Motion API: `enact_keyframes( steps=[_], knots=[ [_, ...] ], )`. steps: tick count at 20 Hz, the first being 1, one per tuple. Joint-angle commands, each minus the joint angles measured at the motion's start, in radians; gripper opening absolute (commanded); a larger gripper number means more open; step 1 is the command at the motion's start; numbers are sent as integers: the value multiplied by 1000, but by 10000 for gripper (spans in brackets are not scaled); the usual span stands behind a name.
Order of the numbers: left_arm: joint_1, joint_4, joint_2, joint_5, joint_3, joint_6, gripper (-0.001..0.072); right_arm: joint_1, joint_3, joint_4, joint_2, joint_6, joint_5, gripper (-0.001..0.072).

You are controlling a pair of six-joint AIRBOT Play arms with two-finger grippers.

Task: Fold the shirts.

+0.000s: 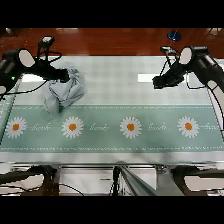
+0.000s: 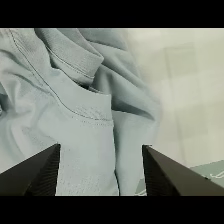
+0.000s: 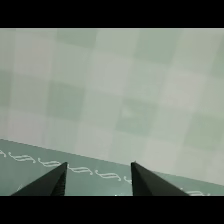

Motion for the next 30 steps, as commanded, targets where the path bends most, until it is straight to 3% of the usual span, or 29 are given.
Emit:
enact_keyframes(
  steps=[1,22,26,27,28,30],
  knots=[
    [0,0,0,0,1,0,609,1,0,0,0,0,0,492],
    [0,-53,0,-12,1,0,608,1,0,4,0,0,-25,492],
    [2,-44,-4,100,2,1,612,1,0,3,0,0,-25,492],
    [2,-37,-8,140,2,0,640,1,0,0,0,0,-25,492],
    [2,-33,-21,157,2,0,720,1,0,0,0,0,-25,492],
    [2,-33,-72,103,2,2,720,1,0,0,0,0,-25,492]
  ],
)
